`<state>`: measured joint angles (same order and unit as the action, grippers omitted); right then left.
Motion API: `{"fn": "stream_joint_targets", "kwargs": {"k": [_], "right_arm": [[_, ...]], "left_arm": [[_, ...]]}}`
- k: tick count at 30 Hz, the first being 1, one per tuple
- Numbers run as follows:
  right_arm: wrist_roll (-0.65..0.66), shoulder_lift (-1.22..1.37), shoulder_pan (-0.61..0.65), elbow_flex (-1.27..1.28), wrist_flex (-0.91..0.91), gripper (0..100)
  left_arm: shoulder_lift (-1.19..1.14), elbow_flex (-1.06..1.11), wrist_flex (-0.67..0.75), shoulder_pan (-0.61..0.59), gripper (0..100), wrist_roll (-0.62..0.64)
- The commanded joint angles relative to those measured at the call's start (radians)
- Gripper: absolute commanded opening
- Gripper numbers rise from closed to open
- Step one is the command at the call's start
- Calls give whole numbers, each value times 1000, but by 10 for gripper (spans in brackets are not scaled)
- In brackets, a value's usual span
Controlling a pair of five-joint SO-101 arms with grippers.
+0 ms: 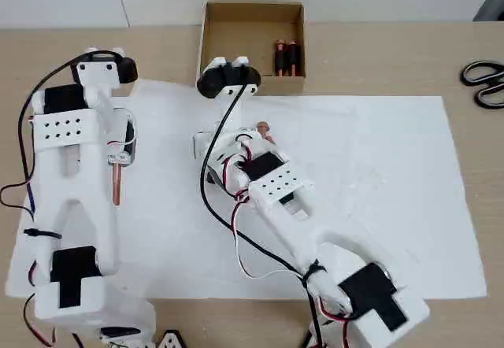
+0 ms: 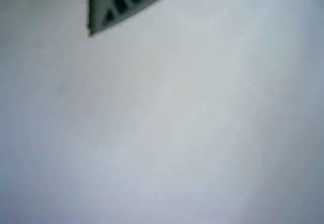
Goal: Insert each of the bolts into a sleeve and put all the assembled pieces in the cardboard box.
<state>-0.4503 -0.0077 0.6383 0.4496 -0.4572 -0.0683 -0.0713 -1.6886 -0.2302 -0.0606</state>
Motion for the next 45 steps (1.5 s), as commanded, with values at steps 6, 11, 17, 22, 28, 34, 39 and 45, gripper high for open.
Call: {"fn": "stream_joint_targets", "kwargs": {"k": [6, 11, 17, 22, 28, 34, 39, 45], "right_arm": [[-40, 91, 4, -95, 10, 209], [-41, 96, 5, -89, 8, 209], [-115, 97, 19, -91, -25, 208], [-147, 99, 35, -89, -45, 208], [-149, 174, 62, -95, -41, 208], [-149, 249, 61, -169, -93, 208], [-149, 268, 59, -187, -124, 208], [-143, 265, 45, -203, -228, 208]], "left_arm": [[64, -5, 2, 8, 6, 3], [64, -4, 0, 8, 6, 3], [60, -2, 9, 8, 6, 3], [58, -2, 21, 8, 6, 3], [57, -2, 21, 8, 6, 3], [57, -2, 21, 8, 6, 3], [57, -2, 21, 8, 6, 2], [57, -2, 21, 8, 6, -2]]}}
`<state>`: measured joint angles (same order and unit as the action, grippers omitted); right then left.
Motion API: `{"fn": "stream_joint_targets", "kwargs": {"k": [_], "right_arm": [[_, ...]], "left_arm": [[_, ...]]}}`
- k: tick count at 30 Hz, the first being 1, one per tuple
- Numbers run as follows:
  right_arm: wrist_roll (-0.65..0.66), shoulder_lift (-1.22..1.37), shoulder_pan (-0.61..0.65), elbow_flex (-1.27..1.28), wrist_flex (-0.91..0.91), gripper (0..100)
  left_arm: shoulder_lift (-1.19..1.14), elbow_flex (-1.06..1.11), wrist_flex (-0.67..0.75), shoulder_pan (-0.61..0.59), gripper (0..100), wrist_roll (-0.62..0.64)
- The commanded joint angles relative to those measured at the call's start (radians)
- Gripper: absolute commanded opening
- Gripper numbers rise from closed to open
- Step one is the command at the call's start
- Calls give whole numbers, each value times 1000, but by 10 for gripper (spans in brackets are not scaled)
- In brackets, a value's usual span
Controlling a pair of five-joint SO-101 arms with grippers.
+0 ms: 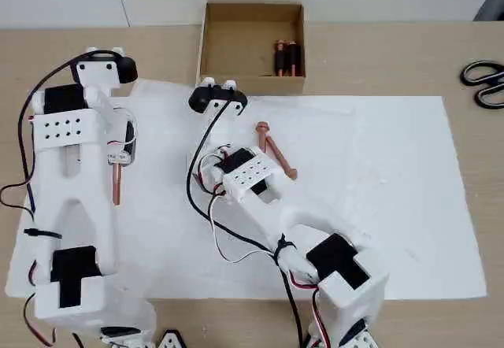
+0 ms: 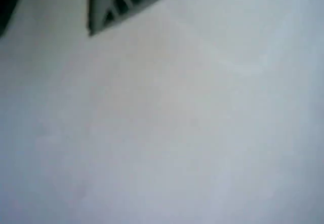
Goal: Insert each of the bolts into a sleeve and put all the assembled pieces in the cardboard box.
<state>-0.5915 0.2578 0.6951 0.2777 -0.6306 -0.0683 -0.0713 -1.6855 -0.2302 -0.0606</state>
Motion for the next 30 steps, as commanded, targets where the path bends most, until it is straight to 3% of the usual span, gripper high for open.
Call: {"fn": "stream_joint_targets", "kwargs": {"k": [1, 7, 12, 20, 27, 30], "right_arm": [[-2, -1, -19, -46, -88, 207], [-2, 7, -48, -167, -265, 203], [-2, 15, -53, -178, -271, 89], [0, 127, -53, -235, -280, 162], [38, 163, -51, -278, -314, 159], [94, 160, -51, -302, -344, 102]], "left_arm": [[57, -2, 18, 8, 6, -2], [57, -2, 18, 8, 6, -2], [57, -2, 18, 8, 6, -2], [57, -2, 17, 8, 6, -2], [57, -2, 14, 6, 6, -3], [57, -2, 14, 6, 6, -3]]}}
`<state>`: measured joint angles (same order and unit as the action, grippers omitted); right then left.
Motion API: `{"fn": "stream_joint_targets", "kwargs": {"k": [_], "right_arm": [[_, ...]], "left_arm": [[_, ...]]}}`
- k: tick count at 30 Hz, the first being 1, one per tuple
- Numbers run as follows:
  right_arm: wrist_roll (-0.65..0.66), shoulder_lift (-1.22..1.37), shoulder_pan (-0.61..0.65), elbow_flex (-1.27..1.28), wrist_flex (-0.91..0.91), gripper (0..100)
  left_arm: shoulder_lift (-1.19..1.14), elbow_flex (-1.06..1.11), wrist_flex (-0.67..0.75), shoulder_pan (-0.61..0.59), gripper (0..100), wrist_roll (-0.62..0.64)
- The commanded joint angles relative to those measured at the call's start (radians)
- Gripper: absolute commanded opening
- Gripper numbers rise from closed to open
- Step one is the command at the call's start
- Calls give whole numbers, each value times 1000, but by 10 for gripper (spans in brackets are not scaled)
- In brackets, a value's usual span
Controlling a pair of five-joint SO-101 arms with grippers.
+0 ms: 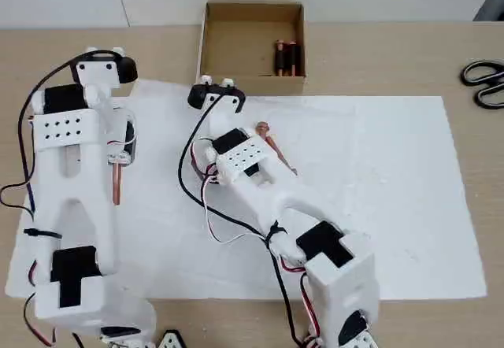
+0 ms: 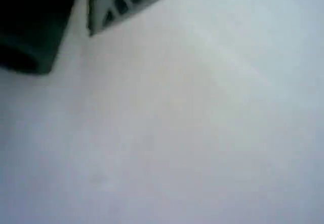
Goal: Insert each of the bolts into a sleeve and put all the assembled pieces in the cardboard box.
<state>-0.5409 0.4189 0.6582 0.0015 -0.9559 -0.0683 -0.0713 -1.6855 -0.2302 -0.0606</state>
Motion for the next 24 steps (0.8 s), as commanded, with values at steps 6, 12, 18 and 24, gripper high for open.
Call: {"fn": "stream_joint_targets", "kwargs": {"k": [6, 12, 18, 24], "right_arm": [[52, -2, -15, -29, -19, 13], [55, -53, -13, -29, -31, 13], [184, -278, -13, -31, -76, 13], [324, -475, -48, -29, -193, 13]], "left_arm": [[57, -2, 17, 6, 6, -3], [63, -2, 17, 8, 6, -3], [64, -7, 18, 11, 6, -3], [64, -12, 18, 103, 6, 0]]}}
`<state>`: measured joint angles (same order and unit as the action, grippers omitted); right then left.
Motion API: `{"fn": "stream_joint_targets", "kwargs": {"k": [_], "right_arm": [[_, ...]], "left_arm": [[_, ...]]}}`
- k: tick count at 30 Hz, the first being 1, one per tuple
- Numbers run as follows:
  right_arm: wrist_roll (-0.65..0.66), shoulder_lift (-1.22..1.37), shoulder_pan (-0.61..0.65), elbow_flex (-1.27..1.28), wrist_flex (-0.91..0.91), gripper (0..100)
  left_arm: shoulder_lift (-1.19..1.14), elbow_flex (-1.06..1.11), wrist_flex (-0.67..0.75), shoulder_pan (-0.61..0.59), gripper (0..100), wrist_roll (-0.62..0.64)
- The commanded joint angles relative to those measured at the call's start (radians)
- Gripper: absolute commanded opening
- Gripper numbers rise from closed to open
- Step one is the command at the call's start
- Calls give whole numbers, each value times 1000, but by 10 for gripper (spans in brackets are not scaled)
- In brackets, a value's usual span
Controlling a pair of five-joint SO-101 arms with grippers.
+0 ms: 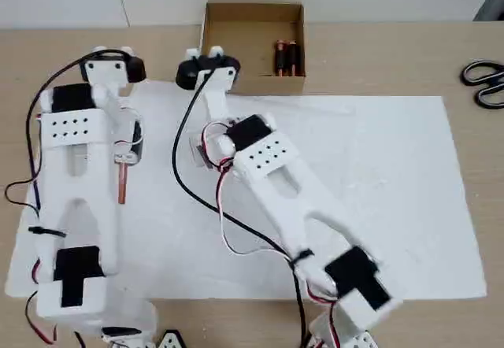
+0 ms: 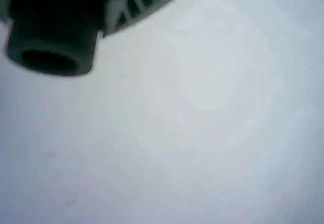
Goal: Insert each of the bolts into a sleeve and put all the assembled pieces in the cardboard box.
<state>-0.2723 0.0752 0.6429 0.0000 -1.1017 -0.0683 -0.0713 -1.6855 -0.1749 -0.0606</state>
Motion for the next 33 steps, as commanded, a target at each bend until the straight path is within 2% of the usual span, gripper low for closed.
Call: {"fn": "stream_joint_targets", "kwargs": {"k": [1, 6, 13, 19, 25, 33], "right_arm": [[68, -156, -48, -28, -68, 13], [86, -272, -153, -21, -168, 3], [186, -412, -254, -20, -252, 4], [236, -562, -320, 107, -228, 5], [296, -697, -371, 411, -10, 5], [322, -811, -418, 927, 576, 4]], "left_arm": [[64, -19, 18, 69, 6, 2], [58, -74, 18, 135, 6, 18], [55, -91, 17, 144, 6, 44], [55, -91, 17, 144, 6, 81], [55, -91, 35, 176, 6, 130], [55, -91, 61, 216, 6, 150]]}}
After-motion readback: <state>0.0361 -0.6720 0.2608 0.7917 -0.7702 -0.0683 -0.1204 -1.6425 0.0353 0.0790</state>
